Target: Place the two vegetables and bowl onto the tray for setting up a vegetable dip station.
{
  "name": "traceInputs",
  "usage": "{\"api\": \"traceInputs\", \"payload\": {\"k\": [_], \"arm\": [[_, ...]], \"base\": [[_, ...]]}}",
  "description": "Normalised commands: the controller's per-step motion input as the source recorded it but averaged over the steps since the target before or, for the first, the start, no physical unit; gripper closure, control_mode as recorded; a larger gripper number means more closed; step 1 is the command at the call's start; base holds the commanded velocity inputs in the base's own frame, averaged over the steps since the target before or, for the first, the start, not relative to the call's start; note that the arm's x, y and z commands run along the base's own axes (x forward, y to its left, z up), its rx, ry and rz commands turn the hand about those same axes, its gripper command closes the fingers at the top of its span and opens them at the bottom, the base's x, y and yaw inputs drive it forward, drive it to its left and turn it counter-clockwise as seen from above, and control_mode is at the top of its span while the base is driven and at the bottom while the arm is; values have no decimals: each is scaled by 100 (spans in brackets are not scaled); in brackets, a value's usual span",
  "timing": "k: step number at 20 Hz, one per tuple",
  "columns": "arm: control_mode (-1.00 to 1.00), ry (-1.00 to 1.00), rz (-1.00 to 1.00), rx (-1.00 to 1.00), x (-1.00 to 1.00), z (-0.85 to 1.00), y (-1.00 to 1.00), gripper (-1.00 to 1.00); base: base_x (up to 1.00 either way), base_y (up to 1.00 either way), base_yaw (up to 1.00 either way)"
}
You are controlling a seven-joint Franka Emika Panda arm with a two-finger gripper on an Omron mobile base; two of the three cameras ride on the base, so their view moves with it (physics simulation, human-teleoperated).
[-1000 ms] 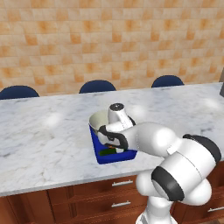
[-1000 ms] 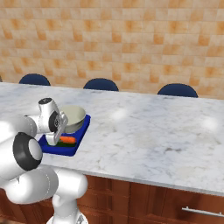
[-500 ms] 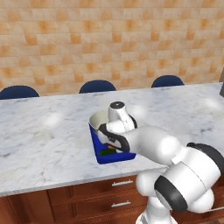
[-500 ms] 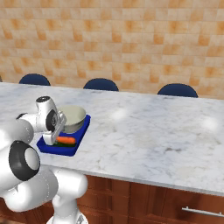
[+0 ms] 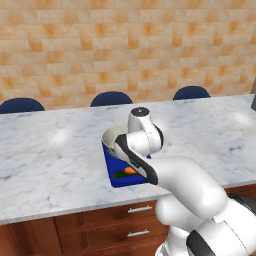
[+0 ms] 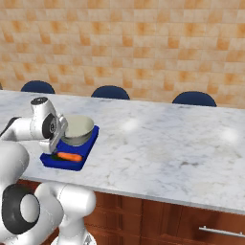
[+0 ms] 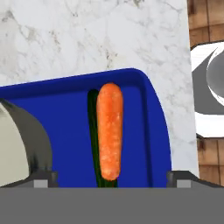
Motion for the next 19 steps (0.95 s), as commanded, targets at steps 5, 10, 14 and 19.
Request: {"api": "traceInputs", "payload": {"k": [5,10,14,19], "arm": [[-100,-9,0,7,-48,73,0,-100],[-100,0,0,8,-58,46,0,-100],[-100,0,0,4,-60,20,9,-100],[-100,1,10,-2,-18,0,54,-100]], "base": [[0,0,0],[0,0,0],[0,0,0],[0,0,0]]}}
